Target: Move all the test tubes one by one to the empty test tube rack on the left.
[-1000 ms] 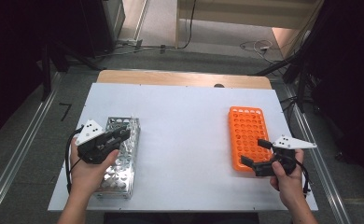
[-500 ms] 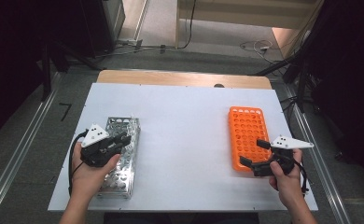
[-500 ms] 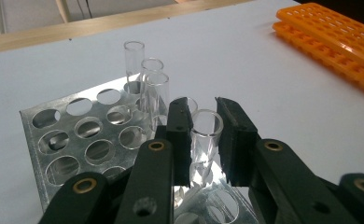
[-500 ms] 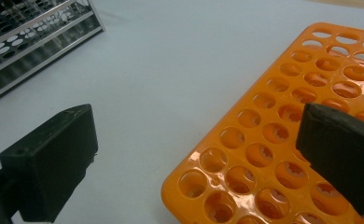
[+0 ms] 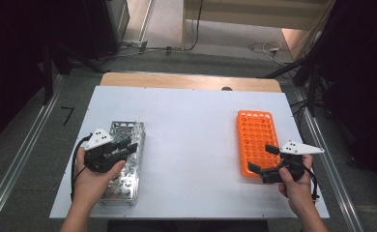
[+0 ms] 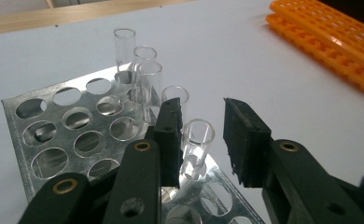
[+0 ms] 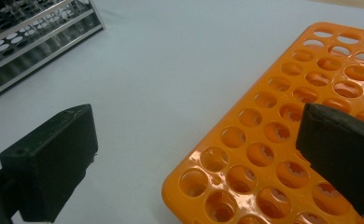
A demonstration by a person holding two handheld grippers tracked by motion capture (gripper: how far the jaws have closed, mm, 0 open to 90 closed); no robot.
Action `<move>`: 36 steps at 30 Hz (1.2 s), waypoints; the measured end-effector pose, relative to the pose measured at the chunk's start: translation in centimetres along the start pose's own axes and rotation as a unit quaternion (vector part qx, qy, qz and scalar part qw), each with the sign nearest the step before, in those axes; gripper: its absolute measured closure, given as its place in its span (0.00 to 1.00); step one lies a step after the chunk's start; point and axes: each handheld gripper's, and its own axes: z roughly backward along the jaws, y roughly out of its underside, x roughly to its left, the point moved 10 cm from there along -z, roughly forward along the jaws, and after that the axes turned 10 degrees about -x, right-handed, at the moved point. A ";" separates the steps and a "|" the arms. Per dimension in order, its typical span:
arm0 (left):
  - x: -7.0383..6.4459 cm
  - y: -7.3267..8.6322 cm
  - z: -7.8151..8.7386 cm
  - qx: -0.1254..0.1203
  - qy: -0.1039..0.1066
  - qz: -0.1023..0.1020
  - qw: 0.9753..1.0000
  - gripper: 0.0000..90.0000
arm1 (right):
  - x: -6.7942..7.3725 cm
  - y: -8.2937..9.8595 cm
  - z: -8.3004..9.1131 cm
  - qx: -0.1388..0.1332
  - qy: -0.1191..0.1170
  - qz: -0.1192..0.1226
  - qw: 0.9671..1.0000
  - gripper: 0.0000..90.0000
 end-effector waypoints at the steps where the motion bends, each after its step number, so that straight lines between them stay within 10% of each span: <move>1: -0.1 0.0 0.1 -0.001 0.004 0.001 1.000 0.67 | 0.0 0.0 0.0 -0.001 0.000 0.000 1.000 0.00; 21: -0.6 -0.5 1.8 -0.046 0.005 0.004 0.999 0.05 | -0.5 0.0 0.3 -0.008 0.003 0.001 1.000 0.00; 36: -0.6 0.2 3.4 -0.065 0.022 0.008 0.998 0.00 | -1.5 0.3 0.8 -0.013 0.013 0.002 1.000 0.00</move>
